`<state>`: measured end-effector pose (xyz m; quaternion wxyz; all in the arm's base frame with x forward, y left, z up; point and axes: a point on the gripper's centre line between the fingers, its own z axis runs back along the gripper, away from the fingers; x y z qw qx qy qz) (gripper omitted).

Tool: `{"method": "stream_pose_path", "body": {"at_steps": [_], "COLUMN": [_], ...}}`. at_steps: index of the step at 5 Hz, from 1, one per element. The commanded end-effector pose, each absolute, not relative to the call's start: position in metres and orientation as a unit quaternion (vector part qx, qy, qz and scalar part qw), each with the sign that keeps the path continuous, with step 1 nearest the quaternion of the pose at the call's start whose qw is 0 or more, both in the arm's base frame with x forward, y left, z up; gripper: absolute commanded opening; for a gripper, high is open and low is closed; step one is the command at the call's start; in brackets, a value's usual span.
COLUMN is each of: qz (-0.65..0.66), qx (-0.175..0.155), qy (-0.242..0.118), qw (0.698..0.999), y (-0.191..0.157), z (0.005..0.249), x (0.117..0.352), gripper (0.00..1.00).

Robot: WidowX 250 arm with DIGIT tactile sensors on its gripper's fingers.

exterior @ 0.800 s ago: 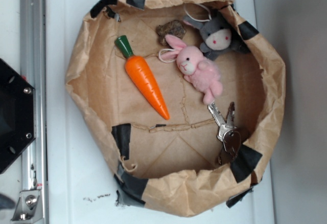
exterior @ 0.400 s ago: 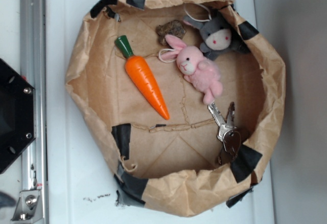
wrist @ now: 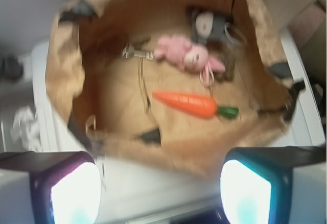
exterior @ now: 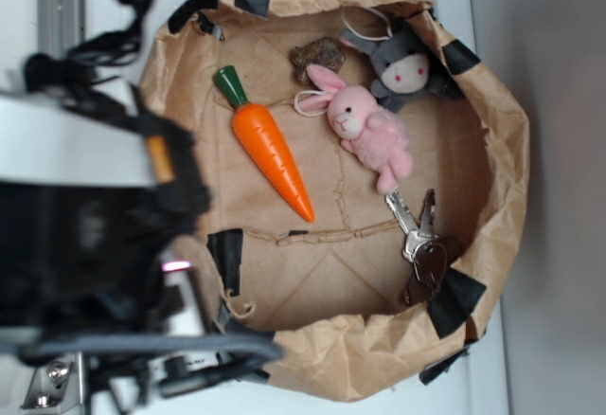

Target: Grab the silver keys.

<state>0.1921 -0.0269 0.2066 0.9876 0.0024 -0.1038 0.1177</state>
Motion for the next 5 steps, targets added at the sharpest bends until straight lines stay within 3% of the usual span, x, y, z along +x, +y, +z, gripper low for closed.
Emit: {"method": "stream_pose_path", "body": {"at_steps": [1, 2, 3, 5], "qz": [0.127, 0.122, 0.119, 0.083], "qx": [-0.056, -0.046, -0.04, -0.091], "qy": [-0.164, -0.173, -0.148, -0.152], "qw": [0.977, 0.976, 0.981, 0.981], "y": [0.003, 0.018, 0.013, -0.002], "z": [0.181, 0.155, 0.128, 0.114], "x": [0.231, 0.243, 0.258, 0.272], "gripper": [1.0, 1.0, 1.0, 1.0]}}
